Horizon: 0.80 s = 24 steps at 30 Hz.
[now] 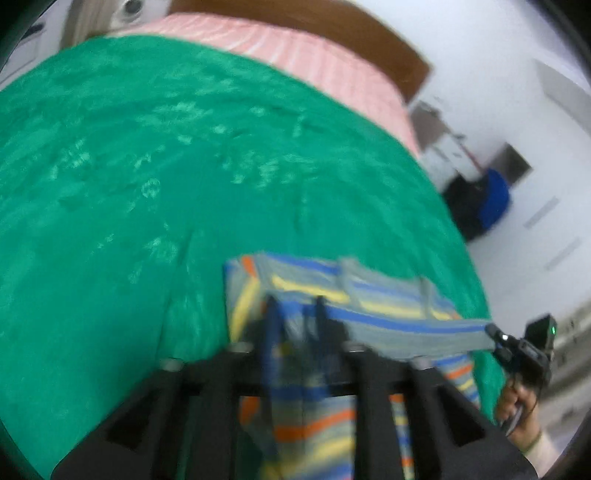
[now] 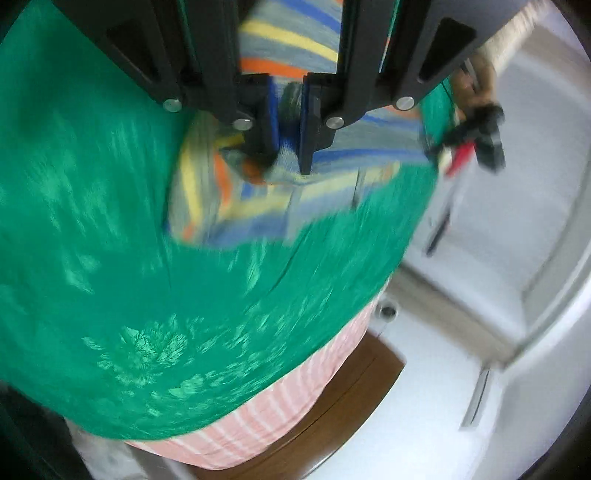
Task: Fold small clothes
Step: 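Grasp the sweater's hem with both grippers and fold it up over the body, then open both grippers and lift them away from the folded sweater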
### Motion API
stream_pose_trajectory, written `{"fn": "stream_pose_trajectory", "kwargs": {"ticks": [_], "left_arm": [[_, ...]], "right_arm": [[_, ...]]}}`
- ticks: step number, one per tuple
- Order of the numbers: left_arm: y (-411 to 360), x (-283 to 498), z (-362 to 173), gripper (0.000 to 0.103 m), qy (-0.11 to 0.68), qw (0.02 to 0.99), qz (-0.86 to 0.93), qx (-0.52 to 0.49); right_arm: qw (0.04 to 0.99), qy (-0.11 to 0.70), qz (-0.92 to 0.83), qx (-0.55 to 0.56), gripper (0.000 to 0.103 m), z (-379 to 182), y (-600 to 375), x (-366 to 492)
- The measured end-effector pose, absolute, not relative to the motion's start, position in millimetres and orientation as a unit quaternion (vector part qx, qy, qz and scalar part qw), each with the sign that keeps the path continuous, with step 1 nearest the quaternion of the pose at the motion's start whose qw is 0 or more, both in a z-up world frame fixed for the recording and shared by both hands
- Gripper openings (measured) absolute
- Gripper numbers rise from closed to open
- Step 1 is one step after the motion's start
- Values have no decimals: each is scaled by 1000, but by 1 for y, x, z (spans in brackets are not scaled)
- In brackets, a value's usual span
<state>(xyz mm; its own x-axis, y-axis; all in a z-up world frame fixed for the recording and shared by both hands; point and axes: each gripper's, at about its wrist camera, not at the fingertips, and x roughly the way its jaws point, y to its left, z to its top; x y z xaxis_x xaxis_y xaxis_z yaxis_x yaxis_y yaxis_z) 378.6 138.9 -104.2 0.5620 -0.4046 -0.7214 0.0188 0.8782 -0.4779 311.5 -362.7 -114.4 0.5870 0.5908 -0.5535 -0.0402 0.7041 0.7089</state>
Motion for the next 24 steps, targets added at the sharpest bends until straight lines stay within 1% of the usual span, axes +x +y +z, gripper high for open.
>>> {"fn": "stream_pose_trajectory", "kwargs": {"ticks": [1, 2, 3, 4, 5, 6, 7, 9, 13, 14, 15, 16, 17, 18, 19, 22, 24], "left_arm": [[140, 385, -110, 48, 459, 855, -106, -216], [146, 381, -112, 48, 456, 856, -103, -221], [151, 372, -113, 50, 451, 855, -110, -230], [158, 359, -113, 55, 448, 853, -127, -236], [161, 348, -112, 58, 449, 852, -135, -232], [164, 332, -111, 61, 449, 855, -140, -220], [165, 312, -109, 64, 450, 857, -147, -202], [164, 281, -112, 67, 455, 855, -166, -185], [147, 252, -121, 67, 466, 851, -180, -165], [141, 250, -123, 65, 464, 852, -182, -157], [135, 247, -125, 52, 464, 853, -185, -148], [124, 246, -128, 20, 471, 850, -194, -133], [117, 250, -131, 4, 481, 846, -198, -116], [111, 248, -131, 5, 490, 843, -198, -100], [111, 244, -127, 4, 494, 841, -199, -90], [127, 235, -114, 3, 503, 835, -204, -88], [132, 237, -119, 4, 521, 826, -196, -85]], "right_arm": [[826, 407, 161, 355, 38, -125, -367, 325], [825, 410, 136, 364, 59, -130, -370, 331], [826, 407, 119, 372, 59, -132, -376, 331], [826, 403, 116, 376, 59, -131, -378, 328], [829, 399, 122, 372, 59, -126, -382, 322], [835, 398, 129, 358, 59, -120, -383, 315], [845, 405, 139, 320, 59, -110, -382, 303], [850, 424, 162, 269, 59, -100, -375, 282], [821, 484, 226, 203, 59, -97, -344, 228], [817, 495, 230, 184, 56, -100, -336, 218], [817, 504, 227, 165, 54, -103, -329, 213], [815, 520, 215, 138, 44, -110, -319, 207], [809, 539, 198, 125, 23, -119, -313, 202], [803, 553, 184, 127, 10, -125, -312, 199], [798, 558, 175, 142, 4, -130, -315, 198], [800, 548, 180, 164, 3, -111, -327, 189], [801, 544, 183, 171, 3, -103, -335, 181]]}}
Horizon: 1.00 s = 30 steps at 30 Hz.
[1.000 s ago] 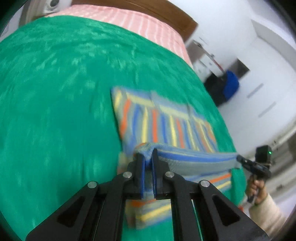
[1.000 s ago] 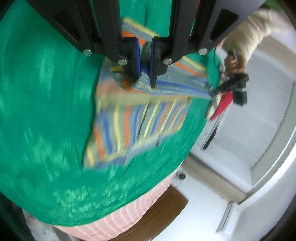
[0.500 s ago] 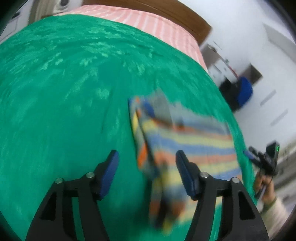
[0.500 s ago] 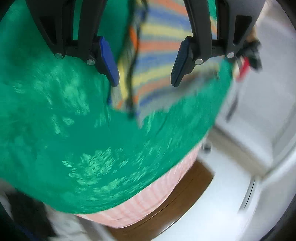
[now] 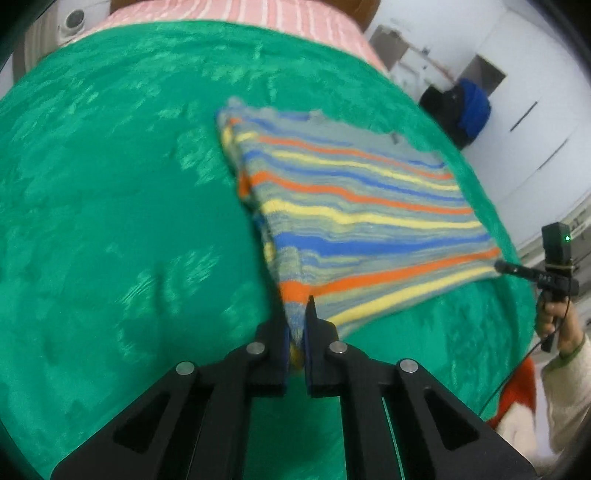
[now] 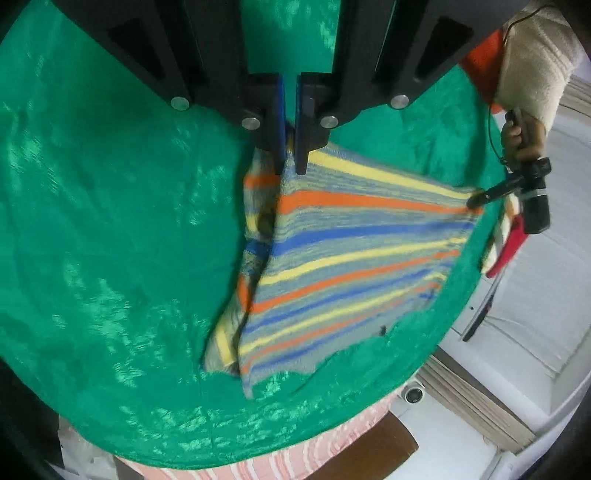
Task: Fold small clothes
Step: 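Open both grippers and lift them away from the folded sweater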
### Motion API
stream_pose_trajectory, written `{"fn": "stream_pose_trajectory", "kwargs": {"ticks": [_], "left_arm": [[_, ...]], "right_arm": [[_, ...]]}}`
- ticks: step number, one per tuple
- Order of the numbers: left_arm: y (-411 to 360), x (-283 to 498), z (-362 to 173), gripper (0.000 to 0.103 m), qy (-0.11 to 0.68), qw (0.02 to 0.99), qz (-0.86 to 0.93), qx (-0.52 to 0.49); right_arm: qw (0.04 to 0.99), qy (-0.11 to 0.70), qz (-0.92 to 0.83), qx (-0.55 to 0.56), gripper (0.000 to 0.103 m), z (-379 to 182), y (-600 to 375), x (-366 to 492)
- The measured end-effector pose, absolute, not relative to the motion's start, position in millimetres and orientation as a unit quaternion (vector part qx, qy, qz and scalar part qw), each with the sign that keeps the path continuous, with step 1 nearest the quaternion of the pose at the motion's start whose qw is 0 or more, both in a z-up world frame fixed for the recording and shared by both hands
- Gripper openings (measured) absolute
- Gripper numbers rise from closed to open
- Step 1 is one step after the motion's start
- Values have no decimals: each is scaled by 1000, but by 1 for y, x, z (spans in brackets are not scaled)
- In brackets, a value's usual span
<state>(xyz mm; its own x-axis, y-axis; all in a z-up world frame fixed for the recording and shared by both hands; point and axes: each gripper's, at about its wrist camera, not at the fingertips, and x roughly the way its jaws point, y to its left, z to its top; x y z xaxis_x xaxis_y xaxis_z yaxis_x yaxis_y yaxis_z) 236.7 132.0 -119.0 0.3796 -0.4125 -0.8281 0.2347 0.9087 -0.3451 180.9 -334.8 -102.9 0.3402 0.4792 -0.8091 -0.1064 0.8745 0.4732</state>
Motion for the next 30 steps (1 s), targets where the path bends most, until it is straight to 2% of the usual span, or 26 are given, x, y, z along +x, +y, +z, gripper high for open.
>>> {"fn": "stream_pose_trajectory", "kwargs": {"ticks": [3, 6, 7, 8, 9, 10, 11, 12, 13, 19, 22, 30], "left_arm": [[125, 243, -147, 4, 560, 804, -183, -87], [131, 239, -145, 14, 545, 813, -171, -113], [136, 233, -142, 23, 539, 816, -167, -125], [139, 227, -138, 31, 532, 823, -158, -124], [140, 218, -132, 50, 520, 833, -146, -115], [139, 206, -124, 70, 502, 851, -126, -93], [137, 195, -117, 77, 486, 863, -115, -76], [132, 185, -109, 85, 467, 876, -107, -58], [125, 172, -102, 89, 446, 888, -102, -37], [83, 157, -102, 96, 399, 915, -7, 55], [74, 166, -114, 96, 412, 910, 13, 51], [64, 162, -116, 96, 408, 910, 26, 72]], "right_arm": [[781, 575, 171, 172, 3, -130, -339, 184], [788, 565, 168, 176, 3, -140, -340, 186], [791, 561, 167, 177, 4, -139, -341, 186], [795, 554, 170, 180, 11, -136, -343, 183], [798, 550, 169, 178, 15, -132, -345, 179], [803, 548, 163, 171, 31, -129, -343, 174], [814, 539, 153, 157, 46, -123, -345, 166], [826, 523, 148, 148, 51, -117, -348, 159], [836, 510, 145, 142, 54, -112, -356, 150], [878, 444, 105, 143, 55, -112, -373, 109], [897, 417, 81, 127, 57, -119, -368, 91], [907, 405, 69, 95, 66, -129, -354, 80]]}}
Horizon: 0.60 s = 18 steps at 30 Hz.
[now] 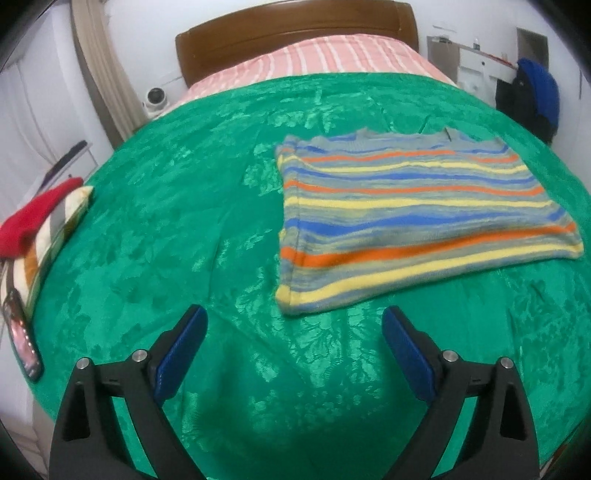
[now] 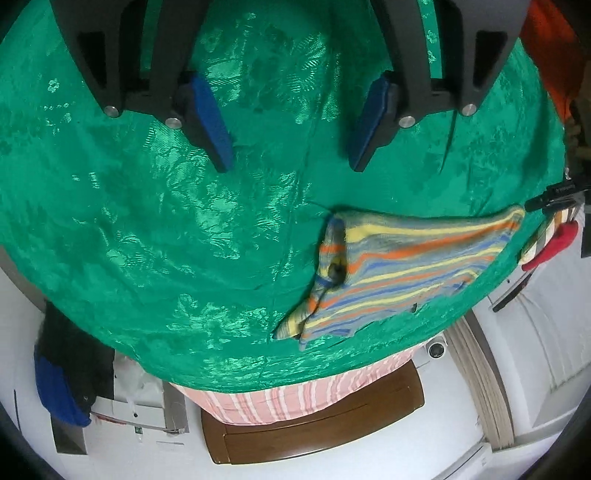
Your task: Fold small clothes
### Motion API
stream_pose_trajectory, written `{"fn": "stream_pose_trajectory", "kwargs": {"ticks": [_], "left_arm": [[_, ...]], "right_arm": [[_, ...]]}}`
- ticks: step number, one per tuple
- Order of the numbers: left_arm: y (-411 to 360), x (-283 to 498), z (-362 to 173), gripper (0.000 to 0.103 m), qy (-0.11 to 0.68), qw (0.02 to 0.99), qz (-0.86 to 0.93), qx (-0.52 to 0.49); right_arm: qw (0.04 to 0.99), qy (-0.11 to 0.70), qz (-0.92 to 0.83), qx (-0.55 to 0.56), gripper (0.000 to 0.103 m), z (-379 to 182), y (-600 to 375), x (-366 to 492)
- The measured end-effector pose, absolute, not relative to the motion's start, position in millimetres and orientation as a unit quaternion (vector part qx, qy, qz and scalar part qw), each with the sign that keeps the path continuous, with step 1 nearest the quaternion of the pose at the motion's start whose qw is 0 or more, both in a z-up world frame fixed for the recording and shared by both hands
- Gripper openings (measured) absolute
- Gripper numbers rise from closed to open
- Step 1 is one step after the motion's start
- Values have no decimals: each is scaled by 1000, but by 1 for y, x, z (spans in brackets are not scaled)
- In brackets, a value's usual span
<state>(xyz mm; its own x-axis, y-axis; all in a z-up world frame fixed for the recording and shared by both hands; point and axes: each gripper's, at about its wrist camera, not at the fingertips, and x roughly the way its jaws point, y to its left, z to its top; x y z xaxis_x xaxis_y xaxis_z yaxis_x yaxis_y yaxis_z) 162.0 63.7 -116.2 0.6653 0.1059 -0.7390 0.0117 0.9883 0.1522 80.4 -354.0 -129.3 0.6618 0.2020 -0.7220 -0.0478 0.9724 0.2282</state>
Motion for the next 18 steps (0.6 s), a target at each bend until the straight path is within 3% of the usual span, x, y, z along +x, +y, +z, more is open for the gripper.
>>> {"fn": "stream_pose_trajectory", "kwargs": {"ticks": [9, 14, 18], "left_arm": [[24, 146, -100, 96, 379, 920, -26, 98], [-74, 141, -104, 96, 368, 897, -178, 166], [-154, 152, -118, 89, 358, 874, -265, 193]], "right_arm": [[905, 405, 75, 108, 68, -131, -355, 79], [894, 401, 96, 174, 68, -112, -386, 103], [888, 402, 108, 194, 68, -98, -410, 134]]}}
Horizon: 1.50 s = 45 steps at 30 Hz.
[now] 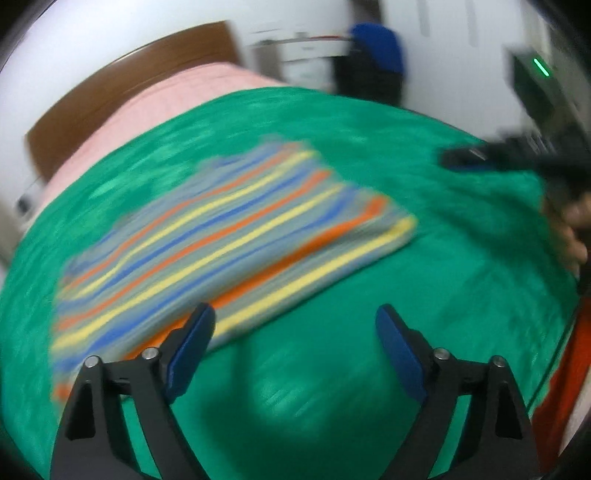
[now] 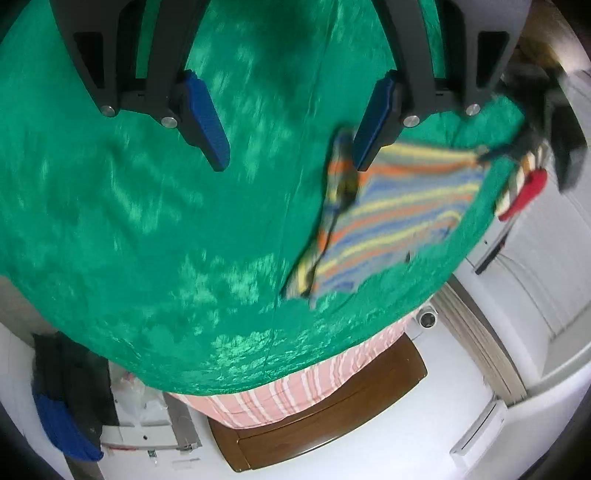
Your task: Fold small clothes
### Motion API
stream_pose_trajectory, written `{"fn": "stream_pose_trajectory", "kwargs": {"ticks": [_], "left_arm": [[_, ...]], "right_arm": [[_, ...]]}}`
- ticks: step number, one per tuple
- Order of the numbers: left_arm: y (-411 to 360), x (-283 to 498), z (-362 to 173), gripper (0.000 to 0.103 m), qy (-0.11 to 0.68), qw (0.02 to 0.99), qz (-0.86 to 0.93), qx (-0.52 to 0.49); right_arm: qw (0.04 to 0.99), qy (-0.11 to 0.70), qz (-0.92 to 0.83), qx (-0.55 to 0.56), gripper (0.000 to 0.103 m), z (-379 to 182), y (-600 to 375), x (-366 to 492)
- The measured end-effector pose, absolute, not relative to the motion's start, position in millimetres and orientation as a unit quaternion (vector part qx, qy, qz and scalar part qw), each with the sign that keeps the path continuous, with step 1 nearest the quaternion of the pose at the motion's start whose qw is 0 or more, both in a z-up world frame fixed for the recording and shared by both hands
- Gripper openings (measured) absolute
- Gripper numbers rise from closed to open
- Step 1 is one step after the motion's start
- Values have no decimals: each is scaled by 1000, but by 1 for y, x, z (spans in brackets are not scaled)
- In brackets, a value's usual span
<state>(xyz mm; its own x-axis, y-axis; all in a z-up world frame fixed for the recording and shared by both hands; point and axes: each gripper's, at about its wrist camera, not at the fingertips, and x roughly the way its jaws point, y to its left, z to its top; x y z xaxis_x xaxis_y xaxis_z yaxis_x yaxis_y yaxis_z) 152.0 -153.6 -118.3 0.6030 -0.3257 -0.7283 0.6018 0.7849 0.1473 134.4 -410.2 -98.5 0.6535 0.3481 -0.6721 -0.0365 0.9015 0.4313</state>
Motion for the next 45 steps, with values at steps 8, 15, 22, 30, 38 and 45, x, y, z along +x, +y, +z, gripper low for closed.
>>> {"fn": "stream_pose_trajectory", "kwargs": {"ticks": [8, 15, 22, 30, 38, 45], "left_arm": [[-227, 189, -147, 31, 366, 862, -286, 201], [-201, 194, -137, 9, 380, 863, -311, 118], [-90, 195, -96, 8, 381, 871, -302, -67], [68, 173, -105, 8, 390, 879, -190, -197], [125, 165, -133, 20, 425, 870, -112, -225], [141, 148, -115, 65, 385, 889, -114, -219]], "right_arm": [[832, 450, 177, 272, 68, -107, -431, 234], [778, 506, 207, 309, 67, -160, -384, 335], [809, 479, 217, 262, 9, -112, -327, 363], [804, 468, 312, 191, 9, -58, -178, 370], [778, 518, 326, 141, 17, -95, -43, 391], [763, 472, 372, 238, 27, -88, -55, 376]]}}
